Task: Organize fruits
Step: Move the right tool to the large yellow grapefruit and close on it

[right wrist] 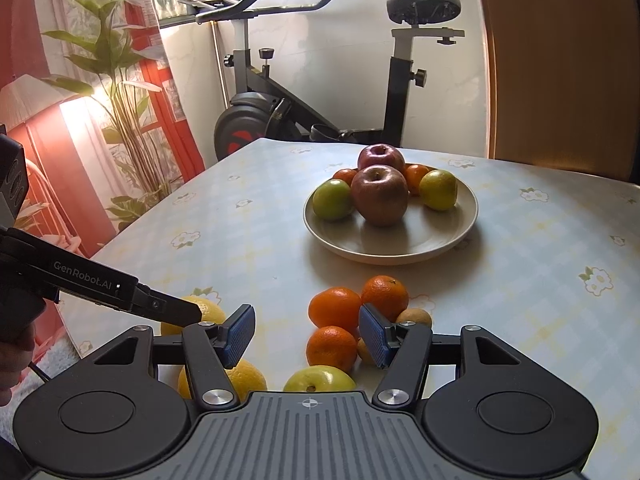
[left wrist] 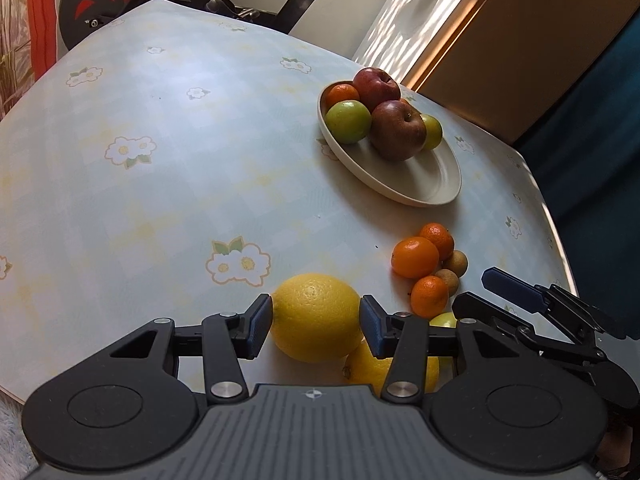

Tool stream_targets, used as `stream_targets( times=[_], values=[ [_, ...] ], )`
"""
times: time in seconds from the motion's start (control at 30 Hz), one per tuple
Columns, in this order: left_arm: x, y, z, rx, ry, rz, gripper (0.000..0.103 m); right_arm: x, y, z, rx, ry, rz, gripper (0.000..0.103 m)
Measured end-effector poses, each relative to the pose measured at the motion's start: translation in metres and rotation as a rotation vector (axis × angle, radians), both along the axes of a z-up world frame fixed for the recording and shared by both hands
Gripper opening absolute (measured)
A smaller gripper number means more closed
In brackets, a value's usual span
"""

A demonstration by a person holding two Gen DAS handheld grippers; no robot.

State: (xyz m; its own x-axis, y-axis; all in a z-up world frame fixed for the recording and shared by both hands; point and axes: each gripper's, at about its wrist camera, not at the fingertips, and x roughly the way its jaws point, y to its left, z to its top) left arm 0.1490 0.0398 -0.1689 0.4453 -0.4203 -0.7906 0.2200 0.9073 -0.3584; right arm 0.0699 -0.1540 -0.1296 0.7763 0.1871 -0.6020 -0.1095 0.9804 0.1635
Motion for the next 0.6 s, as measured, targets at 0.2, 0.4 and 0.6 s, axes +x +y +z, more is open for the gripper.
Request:
stream_targets(
  times=[0.2,0.4,0.6],
  values=[
    [-0.001,-0.005,0.006,0.011,-0.067,-0.012,0.040,0.002,-0.001,-0.002,0.005,0.009,0.006,0.055],
    [0.017,-0.010,0.008,0.014,-0.073,-0.025,0.039,0.019,0.010,-0.002,-0.010,0.040,0.083,0.055],
    [0.033,-0.012,0.005,0.003,-0.053,-0.032,0.039,0.048,0.033,-0.002,-0.011,0.110,0.189,0.055]
  ],
)
